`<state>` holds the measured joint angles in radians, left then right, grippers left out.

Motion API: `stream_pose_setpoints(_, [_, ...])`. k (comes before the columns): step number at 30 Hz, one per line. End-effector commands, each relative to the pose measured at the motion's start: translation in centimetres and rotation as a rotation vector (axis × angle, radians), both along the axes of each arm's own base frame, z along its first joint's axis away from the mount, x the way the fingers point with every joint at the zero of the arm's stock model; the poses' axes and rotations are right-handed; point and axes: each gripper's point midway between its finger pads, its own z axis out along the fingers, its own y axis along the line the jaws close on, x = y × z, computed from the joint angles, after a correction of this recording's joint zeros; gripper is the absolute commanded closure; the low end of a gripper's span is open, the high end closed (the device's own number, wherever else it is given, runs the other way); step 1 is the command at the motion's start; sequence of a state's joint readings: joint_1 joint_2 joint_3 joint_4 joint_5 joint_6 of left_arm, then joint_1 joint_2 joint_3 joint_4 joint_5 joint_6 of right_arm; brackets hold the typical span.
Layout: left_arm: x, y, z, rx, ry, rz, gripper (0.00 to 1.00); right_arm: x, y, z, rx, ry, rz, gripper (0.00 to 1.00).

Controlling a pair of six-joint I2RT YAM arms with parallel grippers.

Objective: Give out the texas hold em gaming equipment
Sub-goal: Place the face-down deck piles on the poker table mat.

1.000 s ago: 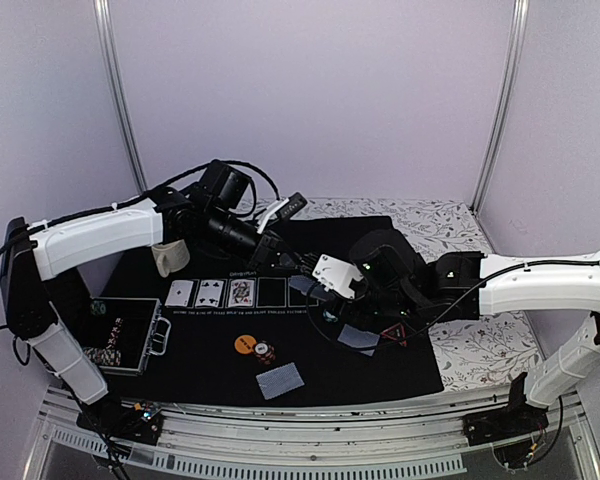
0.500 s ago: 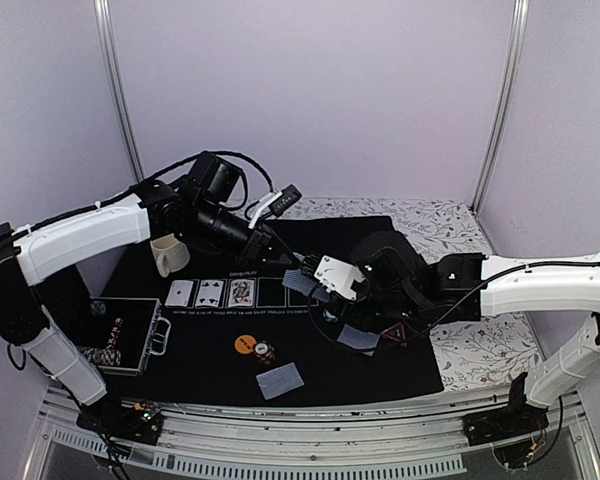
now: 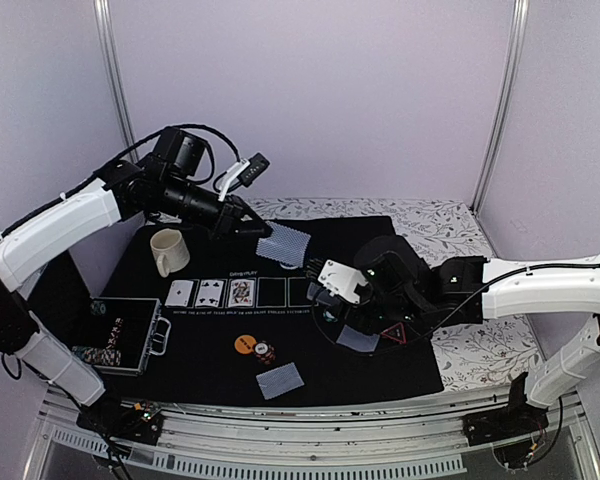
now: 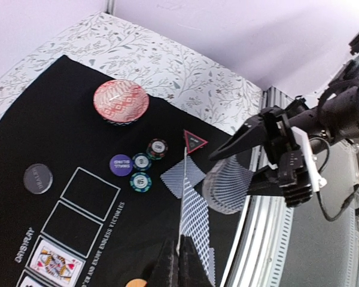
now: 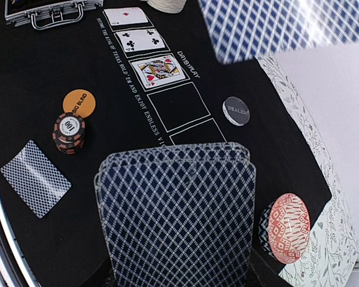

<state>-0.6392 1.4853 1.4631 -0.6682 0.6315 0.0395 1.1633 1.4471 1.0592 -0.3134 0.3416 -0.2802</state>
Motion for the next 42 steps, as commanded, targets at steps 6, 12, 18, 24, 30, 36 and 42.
stream_pose_setpoints(6, [6.0,7.2,-5.5,0.423,-0.159,0.237,1.0,0.2,-0.4,1.5,0.05,-0.017,-0.019,0.5])
stream_pose_setpoints(12, [7.4,6.8,-9.2,0.521,-0.107,0.213,1.0,0.1,-0.6,1.8,0.056,-0.017,-0.017,0.5])
stream_pose_setpoints(18, [6.7,5.5,-11.6,0.519,-0.021,0.154,1.0,-0.1,-1.0,1.8,0.063,-0.016,-0.022,0.5])
stream_pose_setpoints(24, [4.9,3.3,-10.0,0.375,0.043,0.103,1.0,-0.2,-1.2,1.8,0.067,-0.012,-0.028,0.5])
stream_pose_setpoints(30, [2.9,1.9,-7.1,0.201,0.063,0.057,1.0,-0.2,-1.3,1.6,0.061,-0.008,-0.032,0.5])
stream_pose_setpoints(36, [-0.6,-0.2,-8.1,0.06,0.252,-0.021,1.0,-0.2,-1.6,1.5,0.066,-0.003,-0.044,0.5])
stream_pose_setpoints(42, [-4.4,-3.2,-11.2,0.079,0.327,-0.109,1.0,-0.3,-2.5,1.8,0.082,0.002,-0.07,0.49])
